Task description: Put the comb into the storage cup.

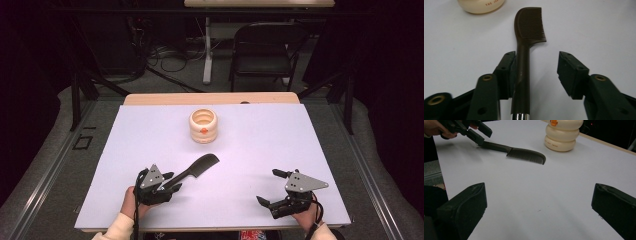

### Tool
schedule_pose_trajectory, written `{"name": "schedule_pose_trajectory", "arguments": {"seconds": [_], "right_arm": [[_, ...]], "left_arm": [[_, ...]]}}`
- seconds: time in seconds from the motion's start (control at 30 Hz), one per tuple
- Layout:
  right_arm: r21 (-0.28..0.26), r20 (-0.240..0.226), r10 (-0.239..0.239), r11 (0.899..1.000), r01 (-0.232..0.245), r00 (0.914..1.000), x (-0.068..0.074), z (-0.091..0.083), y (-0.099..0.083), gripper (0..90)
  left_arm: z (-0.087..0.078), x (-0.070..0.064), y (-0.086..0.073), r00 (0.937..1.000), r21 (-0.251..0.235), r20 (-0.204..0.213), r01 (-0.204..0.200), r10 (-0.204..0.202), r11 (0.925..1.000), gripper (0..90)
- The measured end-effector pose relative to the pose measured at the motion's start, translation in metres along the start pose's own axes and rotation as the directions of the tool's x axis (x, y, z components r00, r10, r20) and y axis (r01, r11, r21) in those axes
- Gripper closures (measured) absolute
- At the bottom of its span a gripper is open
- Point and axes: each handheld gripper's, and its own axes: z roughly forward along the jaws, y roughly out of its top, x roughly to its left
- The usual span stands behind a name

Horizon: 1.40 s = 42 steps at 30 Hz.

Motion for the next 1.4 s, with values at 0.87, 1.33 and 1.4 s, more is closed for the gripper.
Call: {"name": "schedule_pose_trajectory", "arguments": {"seconds": [0.87,1.33,1.4], "right_arm": [[0.014,-0.002,-0.006,1.0,0.006,1.0,0.001,0.001,0.0,0.0],[0.016,-0.002,-0.007,1.0,0.007,1.0,0.0,0.002,0.0,0.0],[0.016,-0.002,-0.007,1.0,0.007,1.0,0.0,0.002,0.0,0.0]], "left_arm": [[0.007,0.006,-0.005,0.9996,0.151,0.011,0.026,-0.028,0.9881,89.9],[0.008,0.01,-0.003,0.9987,0.161,-0.039,0.04,-0.034,0.9861,89.9],[0.01,0.012,-0.002,0.9982,0.161,-0.05,0.041,-0.033,0.9861,89.9]]}}
